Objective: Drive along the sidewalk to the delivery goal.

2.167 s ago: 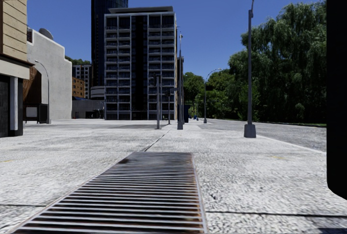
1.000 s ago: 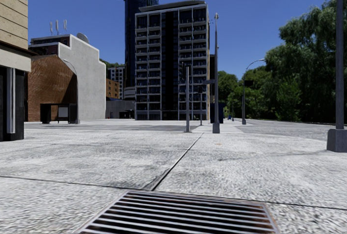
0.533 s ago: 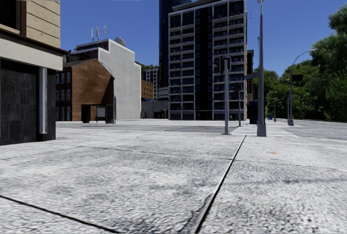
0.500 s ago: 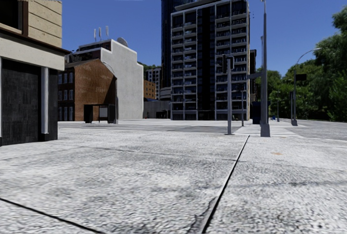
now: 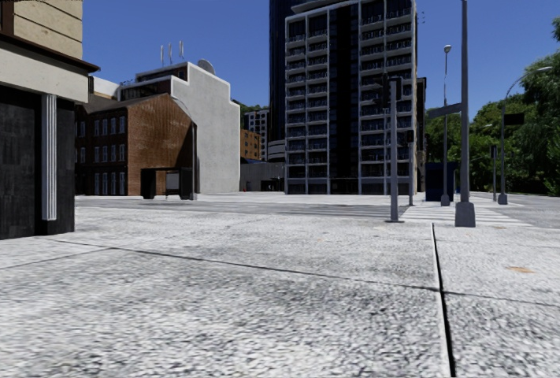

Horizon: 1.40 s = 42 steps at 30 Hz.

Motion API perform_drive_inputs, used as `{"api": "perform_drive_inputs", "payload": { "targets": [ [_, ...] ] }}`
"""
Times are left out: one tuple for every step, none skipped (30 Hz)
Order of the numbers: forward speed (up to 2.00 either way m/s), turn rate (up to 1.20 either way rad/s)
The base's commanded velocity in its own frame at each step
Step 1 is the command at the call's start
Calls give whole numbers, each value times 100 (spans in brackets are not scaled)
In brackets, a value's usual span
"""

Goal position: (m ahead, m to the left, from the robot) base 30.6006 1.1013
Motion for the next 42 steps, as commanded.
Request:
{"api": "perform_drive_inputs", "payload": {
  "targets": [
    [200,0],
    [200,0],
    [200,0],
    [200,0],
    [200,0],
    [200,0],
    [200,0],
    [200,0],
    [200,0],
    [200,0],
    [200,0],
    [200,0],
    [200,0],
    [200,0],
    [200,0],
    [200,0],
    [200,0],
    [200,0],
    [200,0],
    [200,0],
    [200,0],
    [200,0],
    [200,0],
    [200,0],
    [200,0],
    [200,-15],
    [200,-15],
    [200,-24],
    [200,-28],
    [200,-29],
    [200,-29],
    [200,-29],
    [200,-29],
    [200,-29],
    [200,-29],
    [200,-30],
    [200,-30],
    [200,-35],
    [200,-39],
    [200,-40],
    [200,-40],
    [200,-41]
  ]
}}
